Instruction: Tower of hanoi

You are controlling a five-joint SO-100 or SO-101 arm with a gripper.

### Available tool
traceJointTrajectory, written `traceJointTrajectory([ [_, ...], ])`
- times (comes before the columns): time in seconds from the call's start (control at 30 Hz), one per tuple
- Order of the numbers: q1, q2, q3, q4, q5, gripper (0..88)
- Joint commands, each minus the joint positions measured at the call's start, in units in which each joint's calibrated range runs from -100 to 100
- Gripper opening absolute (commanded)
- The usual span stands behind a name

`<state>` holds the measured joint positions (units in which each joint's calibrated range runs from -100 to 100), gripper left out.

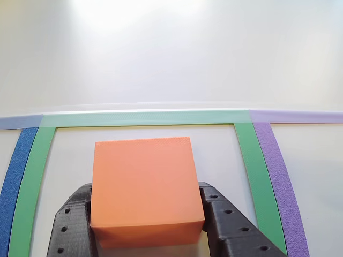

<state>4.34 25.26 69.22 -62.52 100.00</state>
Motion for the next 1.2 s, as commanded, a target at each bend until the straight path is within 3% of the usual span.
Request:
traceJointTrajectory([
  [0.0, -1.0, -7.6, 2.1, 3.0, 0.0, 12.1],
  [0.17, -1.1, -21.5, 3.2, 17.2, 0.0, 11.8],
  [0.5, -1.5, -52.9, -8.1, 65.2, 0.0, 11.7],
  [0.9, -1.6, -62.4, -55.2, 137.0, 0.0, 11.5],
  [1.03, -5.0, -62.5, -64.8, 149.6, 0.0, 11.5],
  [1.17, -9.7, -64.3, -67.7, 153.7, 0.0, 11.4],
])
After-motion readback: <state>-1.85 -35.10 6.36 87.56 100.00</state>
